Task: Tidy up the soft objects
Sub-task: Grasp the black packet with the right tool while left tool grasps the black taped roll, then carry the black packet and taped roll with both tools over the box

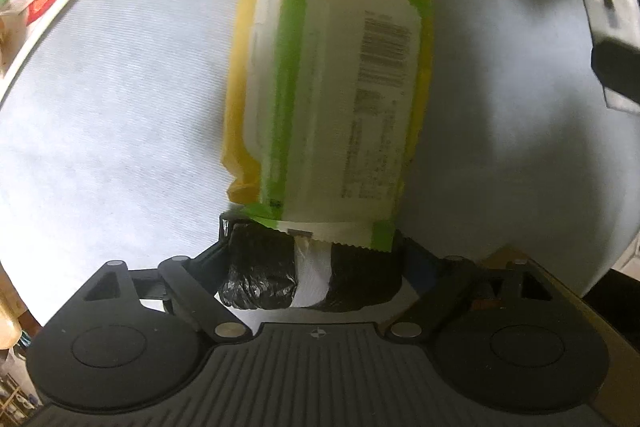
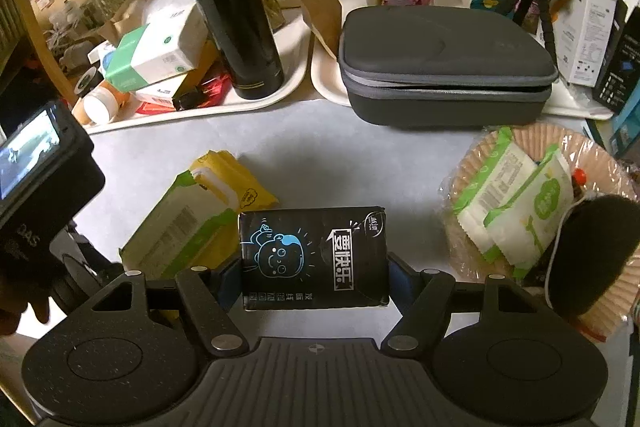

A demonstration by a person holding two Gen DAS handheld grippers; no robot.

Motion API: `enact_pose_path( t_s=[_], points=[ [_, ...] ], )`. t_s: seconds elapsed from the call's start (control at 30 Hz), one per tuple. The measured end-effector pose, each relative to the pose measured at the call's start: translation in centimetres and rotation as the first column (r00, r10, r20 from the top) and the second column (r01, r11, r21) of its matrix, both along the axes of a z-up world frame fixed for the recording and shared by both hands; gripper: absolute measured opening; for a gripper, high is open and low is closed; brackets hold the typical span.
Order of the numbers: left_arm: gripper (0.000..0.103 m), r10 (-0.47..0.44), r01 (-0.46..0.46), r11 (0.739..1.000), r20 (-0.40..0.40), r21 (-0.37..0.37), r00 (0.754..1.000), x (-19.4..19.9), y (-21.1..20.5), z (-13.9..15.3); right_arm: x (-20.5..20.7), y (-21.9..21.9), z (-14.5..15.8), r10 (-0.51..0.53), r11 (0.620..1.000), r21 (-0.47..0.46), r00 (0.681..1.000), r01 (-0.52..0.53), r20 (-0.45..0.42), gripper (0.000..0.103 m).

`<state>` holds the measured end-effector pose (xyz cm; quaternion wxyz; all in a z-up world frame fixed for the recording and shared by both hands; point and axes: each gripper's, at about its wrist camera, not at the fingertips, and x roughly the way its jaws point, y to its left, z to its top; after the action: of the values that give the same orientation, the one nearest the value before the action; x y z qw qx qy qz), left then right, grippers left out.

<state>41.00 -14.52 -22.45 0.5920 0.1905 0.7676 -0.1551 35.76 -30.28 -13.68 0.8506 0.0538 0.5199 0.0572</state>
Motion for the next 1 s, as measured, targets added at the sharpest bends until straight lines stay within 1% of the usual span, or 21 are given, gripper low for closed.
enact_pose_path(
  t_s=[0.13, 0.3, 0.43, 0.53, 0.67, 0.73, 0.83, 1.0],
  points=[
    [0.085, -0.022, 0.021, 0.999, 0.028, 0.03, 0.999, 0.4, 1.2, 1.1, 0.0, -0.5, -0.1, -0.01, 0.999, 0.031, 1.0, 0.01, -0.008, 0.074],
    [0.084, 0.034, -0.034, 0.999, 0.072, 0.0, 0.997, 1.0, 4.2, 3.0, -0.3, -0.6, 0.4, -0.017, 0.998, 0.06, 1.0, 0.017, -0.001, 0.074],
    [0.084, 0.078, -0.074, 0.997, 0.118, -0.033, 0.99, 1.0, 6.5, 4.8, -0.7, -0.2, 1.4, 0.0, 0.998, 0.069, 1.0, -0.002, 0.032, 0.074],
    [0.084, 0.1, -0.091, 0.994, 0.177, -0.058, 0.979, 0.6, 8.1, 6.2, -1.3, 0.0, 2.7, 0.011, 0.998, 0.068, 0.998, -0.016, 0.069, 0.074],
    [0.084, 0.111, -0.091, 0.991, 0.245, -0.094, 0.963, -1.1, 9.2, 8.4, -2.7, 0.7, 4.2, 0.054, 0.997, 0.055, 0.993, -0.06, 0.109, 0.074],
    [0.084, 0.121, -0.089, 0.988, 0.281, -0.123, 0.952, -1.9, 9.9, 9.4, -3.4, 1.2, 4.8, 0.079, 0.995, 0.052, 0.99, -0.085, 0.114, 0.074],
    [0.084, 0.122, -0.072, 0.986, 0.355, -0.152, 0.927, -2.9, 9.8, 12.4, -4.6, 1.8, 5.9, 0.104, 0.993, 0.049, 0.986, -0.111, 0.13, 0.074],
    [0.084, 0.114, -0.02, 0.98, 0.473, -0.2, 0.874, -4.7, 9.7, 15.5, -6.6, 2.6, 8.0, 0.133, 0.988, 0.052, 0.978, -0.143, 0.161, 0.074]
  ],
)
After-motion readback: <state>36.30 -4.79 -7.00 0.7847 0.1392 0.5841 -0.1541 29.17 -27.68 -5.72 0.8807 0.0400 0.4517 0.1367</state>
